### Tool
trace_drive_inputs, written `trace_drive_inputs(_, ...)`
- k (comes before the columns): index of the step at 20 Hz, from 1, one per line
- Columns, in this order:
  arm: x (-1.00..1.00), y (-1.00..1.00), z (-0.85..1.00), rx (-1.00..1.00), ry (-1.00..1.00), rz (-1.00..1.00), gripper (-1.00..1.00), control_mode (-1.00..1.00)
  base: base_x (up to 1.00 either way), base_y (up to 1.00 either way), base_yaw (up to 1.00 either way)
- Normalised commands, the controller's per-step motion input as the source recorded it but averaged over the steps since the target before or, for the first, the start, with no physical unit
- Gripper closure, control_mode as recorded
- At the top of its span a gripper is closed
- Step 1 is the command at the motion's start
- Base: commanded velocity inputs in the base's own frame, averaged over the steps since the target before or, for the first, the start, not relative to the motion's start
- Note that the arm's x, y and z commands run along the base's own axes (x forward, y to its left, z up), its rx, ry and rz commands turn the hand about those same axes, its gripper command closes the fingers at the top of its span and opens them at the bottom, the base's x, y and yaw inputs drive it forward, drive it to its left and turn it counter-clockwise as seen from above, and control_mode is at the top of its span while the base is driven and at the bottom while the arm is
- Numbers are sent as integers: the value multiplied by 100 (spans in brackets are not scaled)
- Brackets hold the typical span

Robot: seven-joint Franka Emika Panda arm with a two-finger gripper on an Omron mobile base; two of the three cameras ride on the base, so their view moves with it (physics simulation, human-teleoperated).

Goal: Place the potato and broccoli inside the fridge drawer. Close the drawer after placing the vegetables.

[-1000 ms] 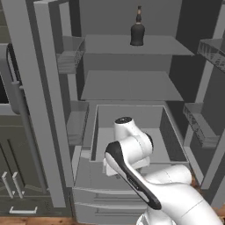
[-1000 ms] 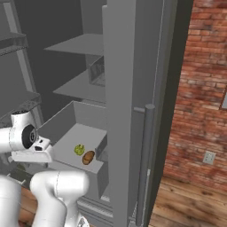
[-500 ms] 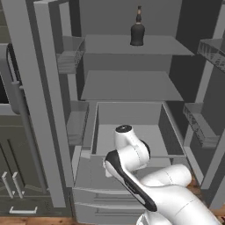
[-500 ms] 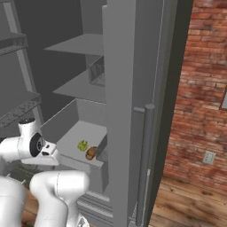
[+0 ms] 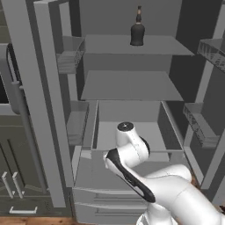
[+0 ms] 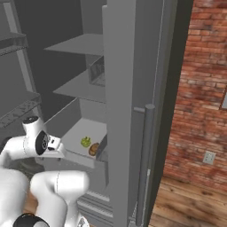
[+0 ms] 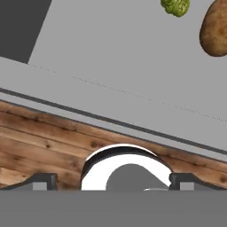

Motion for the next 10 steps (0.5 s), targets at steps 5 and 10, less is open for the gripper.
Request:
trace_drive_inputs(5, 65, 0, 2, 0, -1, 0, -100, -100, 0, 0, 0)
trace_drive_inputs(10, 80, 0, 1, 0, -5, 0, -100, -100, 0, 0, 0)
